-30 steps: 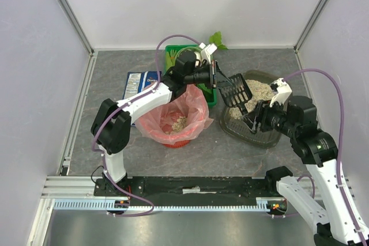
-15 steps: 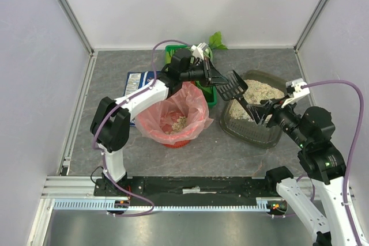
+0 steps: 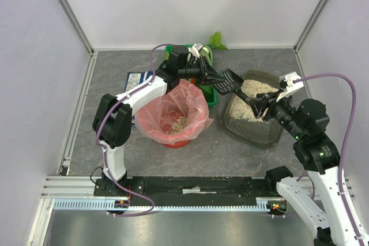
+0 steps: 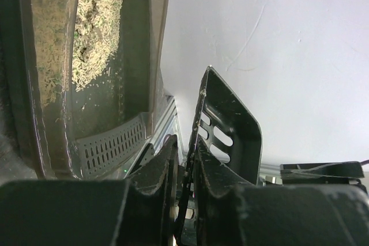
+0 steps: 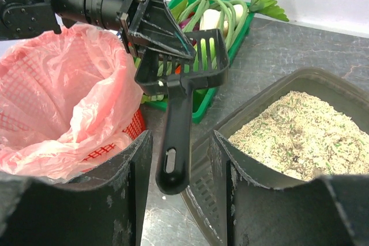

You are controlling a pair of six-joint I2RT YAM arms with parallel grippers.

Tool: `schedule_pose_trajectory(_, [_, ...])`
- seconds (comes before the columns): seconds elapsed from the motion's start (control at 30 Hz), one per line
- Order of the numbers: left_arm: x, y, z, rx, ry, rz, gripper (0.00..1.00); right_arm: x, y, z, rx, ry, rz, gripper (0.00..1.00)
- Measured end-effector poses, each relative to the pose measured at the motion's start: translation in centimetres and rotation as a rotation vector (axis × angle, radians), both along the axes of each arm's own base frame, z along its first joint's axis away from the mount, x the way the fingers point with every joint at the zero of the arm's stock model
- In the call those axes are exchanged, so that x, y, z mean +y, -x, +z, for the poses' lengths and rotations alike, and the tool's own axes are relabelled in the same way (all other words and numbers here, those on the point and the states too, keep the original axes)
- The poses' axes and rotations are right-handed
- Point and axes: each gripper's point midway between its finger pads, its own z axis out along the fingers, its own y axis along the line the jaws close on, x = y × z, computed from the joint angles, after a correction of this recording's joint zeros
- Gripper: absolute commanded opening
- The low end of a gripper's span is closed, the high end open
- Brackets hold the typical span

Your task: Clean the litter box

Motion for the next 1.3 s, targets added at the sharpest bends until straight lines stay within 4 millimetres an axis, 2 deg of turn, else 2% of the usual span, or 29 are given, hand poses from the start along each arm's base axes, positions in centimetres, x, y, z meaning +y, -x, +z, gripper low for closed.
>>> schedule_pose_trajectory(0.27, [0.6,-0.5,-0.1,0.04,0.004,0.002,0.02,0.2,-0.2,-1.0,0.015,0.036,0.023,0.48])
schedule_pose_trajectory(0.5, [0.6,-0.6,-0.6,0.058,-0.003,0.001,0.02,0.4,-0.8,-1.9,0.031,0.073,0.035,0.39])
schedule_pose_trajectory(0.9, [0.4,-0.7,-1.4,0.078,-0.013,-0.004,0.02,1.1,-1.5,-4.0,0.083,0.108,0.066,0.4])
schedule_pose_trajectory(1.0, [0.4,-0.7,-1.4,0.079,-0.013,-0.005,0.02,1.1,-1.6,-4.4,0.089,0.11,0.069,0.35])
schedule_pose_trajectory(1.3, [0.6,-0.7,-1.7,0.091,-0.022,-0.003,0.02,1.4,-1.8,-4.5,0.077,0.107,0.079,0.44])
